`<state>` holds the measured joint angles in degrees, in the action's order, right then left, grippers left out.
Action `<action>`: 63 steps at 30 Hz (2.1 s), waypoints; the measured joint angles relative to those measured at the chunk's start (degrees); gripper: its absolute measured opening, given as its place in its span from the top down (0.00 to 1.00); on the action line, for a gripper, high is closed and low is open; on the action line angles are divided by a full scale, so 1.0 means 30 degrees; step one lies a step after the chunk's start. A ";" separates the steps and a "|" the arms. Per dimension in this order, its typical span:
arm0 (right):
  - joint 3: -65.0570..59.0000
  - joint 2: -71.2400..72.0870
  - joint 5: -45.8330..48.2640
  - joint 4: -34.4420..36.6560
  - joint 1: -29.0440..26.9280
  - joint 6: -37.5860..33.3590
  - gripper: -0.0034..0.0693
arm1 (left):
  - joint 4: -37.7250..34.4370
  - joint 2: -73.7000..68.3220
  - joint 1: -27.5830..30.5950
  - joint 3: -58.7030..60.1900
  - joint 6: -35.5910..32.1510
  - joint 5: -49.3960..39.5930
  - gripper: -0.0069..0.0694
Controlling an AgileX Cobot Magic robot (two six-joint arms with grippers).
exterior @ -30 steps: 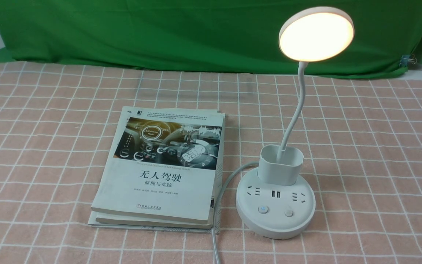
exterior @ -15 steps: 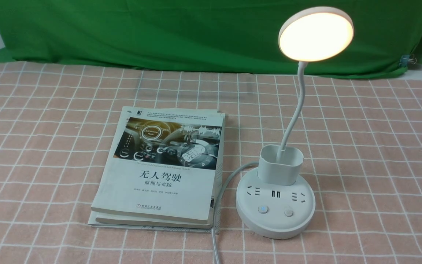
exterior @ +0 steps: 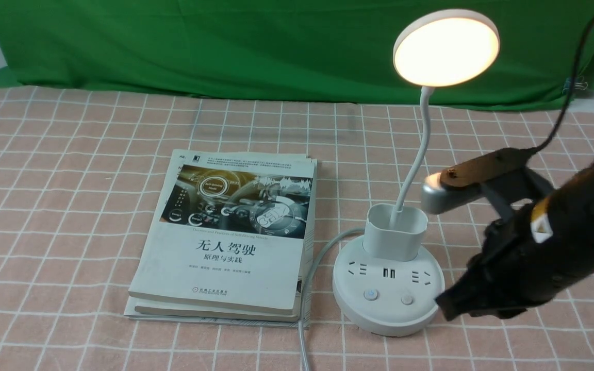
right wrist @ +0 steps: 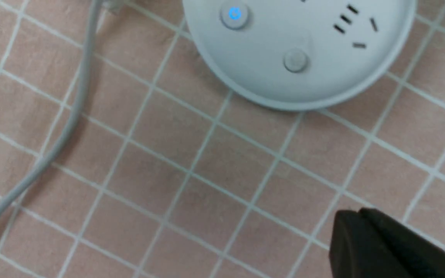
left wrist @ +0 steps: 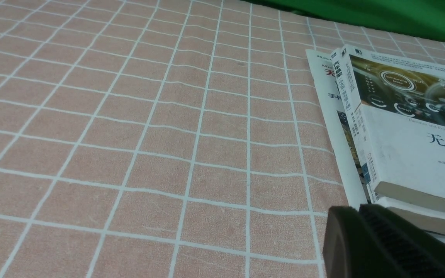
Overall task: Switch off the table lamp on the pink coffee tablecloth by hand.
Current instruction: 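Press the power button on the lamp base to turn the lamp off with the right gripper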
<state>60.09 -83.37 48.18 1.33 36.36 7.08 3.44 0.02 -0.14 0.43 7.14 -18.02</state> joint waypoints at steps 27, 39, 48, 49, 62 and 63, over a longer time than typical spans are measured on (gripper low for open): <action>0.2944 -0.7307 -0.1702 0.1470 -0.0714 -0.1223 0.89 | -0.0078 0.0000 0.0000 0.0000 0.0000 0.0000 0.90; 0.2846 -0.5367 -0.1837 0.1470 -0.0714 -0.1240 0.89 | -0.0078 0.0000 0.0000 0.0000 0.0000 0.0000 0.90; 0.2930 -0.7293 -0.2240 0.1436 -0.0722 -0.1240 0.89 | -0.0078 0.0000 0.0000 0.0000 0.0000 0.0000 0.90; 0.2945 -0.7348 -0.2282 0.1436 -0.0722 -0.1240 0.89 | -0.0078 0.0000 0.0000 0.0000 0.0000 0.0000 0.90; 0.2854 -0.5143 -0.1914 0.1455 -0.0722 -0.1259 0.89 | -0.0078 0.0000 0.0000 0.0000 0.0000 0.0000 0.90; 0.2854 -0.4685 -0.1752 0.1455 -0.0722 -0.1259 0.89 | -0.0078 0.0000 0.0000 0.0000 0.0000 0.0000 0.90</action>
<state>68.65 -97.43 42.92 5.69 34.20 3.30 3.20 0.02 -0.14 0.43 7.14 -18.02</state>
